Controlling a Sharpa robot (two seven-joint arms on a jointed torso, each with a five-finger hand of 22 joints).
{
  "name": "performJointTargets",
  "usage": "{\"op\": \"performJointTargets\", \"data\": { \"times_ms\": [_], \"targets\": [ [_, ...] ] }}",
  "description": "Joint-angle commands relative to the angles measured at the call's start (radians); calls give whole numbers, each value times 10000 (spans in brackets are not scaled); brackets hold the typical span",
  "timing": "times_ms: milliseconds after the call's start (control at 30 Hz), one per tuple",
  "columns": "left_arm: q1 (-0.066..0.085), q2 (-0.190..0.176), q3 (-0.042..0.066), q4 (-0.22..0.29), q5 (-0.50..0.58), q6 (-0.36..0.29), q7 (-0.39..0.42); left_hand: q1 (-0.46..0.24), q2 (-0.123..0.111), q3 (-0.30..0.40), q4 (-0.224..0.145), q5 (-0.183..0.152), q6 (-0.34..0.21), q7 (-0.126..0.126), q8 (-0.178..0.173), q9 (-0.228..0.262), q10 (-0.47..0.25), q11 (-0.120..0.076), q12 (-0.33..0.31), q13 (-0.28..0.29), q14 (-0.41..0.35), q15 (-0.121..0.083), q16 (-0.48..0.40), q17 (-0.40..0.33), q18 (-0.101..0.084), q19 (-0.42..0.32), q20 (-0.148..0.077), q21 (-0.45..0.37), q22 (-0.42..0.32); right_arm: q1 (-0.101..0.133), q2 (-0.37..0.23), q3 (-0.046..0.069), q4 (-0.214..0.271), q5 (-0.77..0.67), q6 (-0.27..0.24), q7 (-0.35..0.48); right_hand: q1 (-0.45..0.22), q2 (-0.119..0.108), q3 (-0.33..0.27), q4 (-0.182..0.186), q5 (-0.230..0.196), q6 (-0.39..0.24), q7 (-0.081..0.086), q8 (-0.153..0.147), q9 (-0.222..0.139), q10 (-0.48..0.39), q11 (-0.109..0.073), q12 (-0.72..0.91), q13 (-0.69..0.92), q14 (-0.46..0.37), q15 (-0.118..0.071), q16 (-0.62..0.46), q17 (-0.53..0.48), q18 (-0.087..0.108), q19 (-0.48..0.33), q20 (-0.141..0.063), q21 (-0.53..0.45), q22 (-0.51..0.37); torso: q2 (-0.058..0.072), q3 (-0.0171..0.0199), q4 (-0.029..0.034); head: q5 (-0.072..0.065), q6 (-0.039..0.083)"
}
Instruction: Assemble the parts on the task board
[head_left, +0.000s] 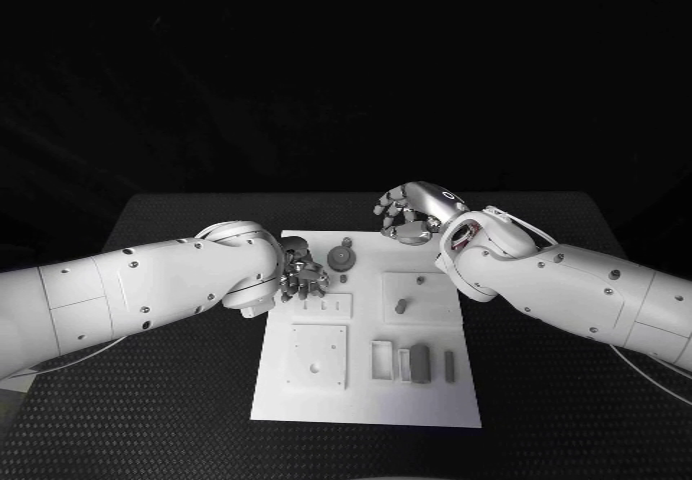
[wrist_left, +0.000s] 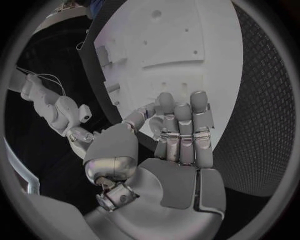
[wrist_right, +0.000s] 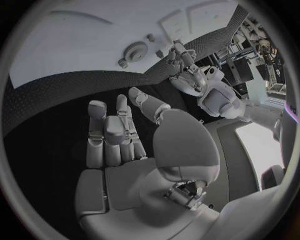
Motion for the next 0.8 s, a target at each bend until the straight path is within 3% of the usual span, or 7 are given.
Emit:
{"op": "performJointTargets", "data": {
  "times_ms": [33,367,800],
  "targets": [
    [-53,72,7,-20,-520,494,-34,58,0,447,-367,80,1408,-788,84,44,56,-44,71,23,53,-88,88,-27,289,136,-63,73,224,2,-6,5,6,17,133,52,46,28,-68,-8,9,-8,64,3,-9,0,67,-61,-17,-55,-2,-65,-12,624,-49,31,-58,182,9,3,-6,2,-19],
    [-185,81,9,5,-408,503,-77,-59,34,435,-342,95,1504,-868,248,211,143,-122,296,85,140,-182,350,-103,276,256,-144,274,232,2,-40,5,-1,194,149,68,43,34,-72,-14,11,-9,64,6,-10,-2,67,-64,-20,-58,-2,-65,-12,624,-51,34,-60,182,-5,-11,9,4,-86],
    [-352,46,9,173,-803,-476,67,-123,0,470,-344,245,1586,-947,411,361,211,-201,527,143,200,-280,608,-182,270,349,-237,493,236,2,-66,5,1,196,191,49,37,43,-79,-14,12,-10,64,8,-12,1,67,-65,-22,-59,-2,-65,-12,624,-51,38,-62,183,-2,-16,11,14,-68]
  ]
}}
